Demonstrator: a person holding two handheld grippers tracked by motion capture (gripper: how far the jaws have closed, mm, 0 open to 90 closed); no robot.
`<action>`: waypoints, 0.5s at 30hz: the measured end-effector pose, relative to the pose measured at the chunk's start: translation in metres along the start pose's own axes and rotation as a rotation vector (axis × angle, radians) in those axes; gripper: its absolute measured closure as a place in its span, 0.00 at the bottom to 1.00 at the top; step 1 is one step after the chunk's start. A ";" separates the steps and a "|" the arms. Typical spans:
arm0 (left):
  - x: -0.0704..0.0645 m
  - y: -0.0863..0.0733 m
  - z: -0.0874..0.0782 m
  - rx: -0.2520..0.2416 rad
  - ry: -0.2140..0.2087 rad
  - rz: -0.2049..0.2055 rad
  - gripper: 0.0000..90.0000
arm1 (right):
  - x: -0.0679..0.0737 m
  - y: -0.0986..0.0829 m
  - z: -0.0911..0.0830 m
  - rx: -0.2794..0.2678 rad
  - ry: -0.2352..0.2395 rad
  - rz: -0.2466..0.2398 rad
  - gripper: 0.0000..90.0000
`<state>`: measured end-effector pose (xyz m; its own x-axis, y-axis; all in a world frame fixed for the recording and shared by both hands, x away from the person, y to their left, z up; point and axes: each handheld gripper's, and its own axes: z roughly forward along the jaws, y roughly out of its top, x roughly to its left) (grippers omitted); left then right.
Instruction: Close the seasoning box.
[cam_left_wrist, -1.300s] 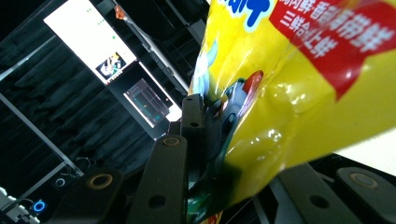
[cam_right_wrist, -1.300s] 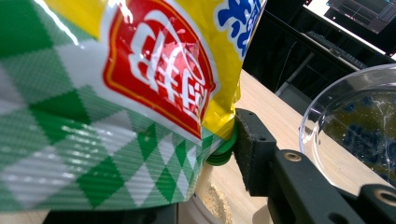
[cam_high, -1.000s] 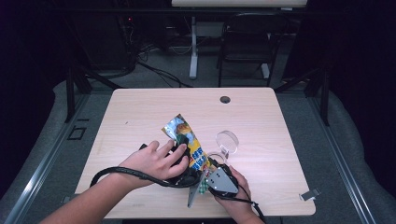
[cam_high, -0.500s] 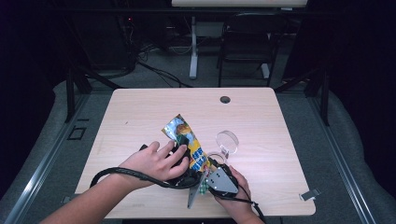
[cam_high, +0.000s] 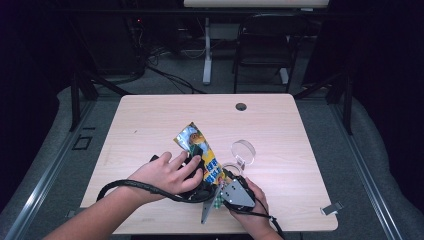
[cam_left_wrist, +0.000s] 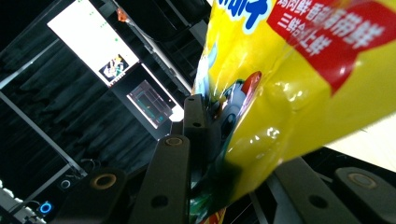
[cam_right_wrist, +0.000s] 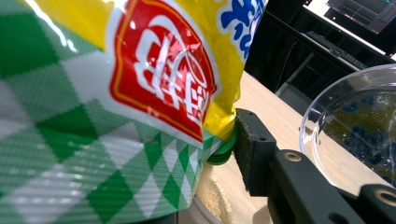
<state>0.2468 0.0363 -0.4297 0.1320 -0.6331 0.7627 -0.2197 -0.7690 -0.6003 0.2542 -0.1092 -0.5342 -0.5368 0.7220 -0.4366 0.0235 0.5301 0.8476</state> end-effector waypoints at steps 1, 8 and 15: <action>0.000 0.000 0.000 0.000 0.000 0.000 0.90 | 0.000 0.000 0.000 0.000 0.000 0.000 0.78; 0.000 0.000 0.000 0.000 0.000 0.000 0.90 | 0.000 0.000 0.000 -0.002 0.001 0.002 0.78; 0.001 0.001 -0.001 0.003 0.001 0.006 0.90 | 0.000 0.000 0.000 -0.004 0.002 0.003 0.78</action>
<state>0.2458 0.0351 -0.4293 0.1293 -0.6376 0.7594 -0.2175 -0.7654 -0.6056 0.2542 -0.1092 -0.5345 -0.5383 0.7230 -0.4331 0.0221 0.5259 0.8503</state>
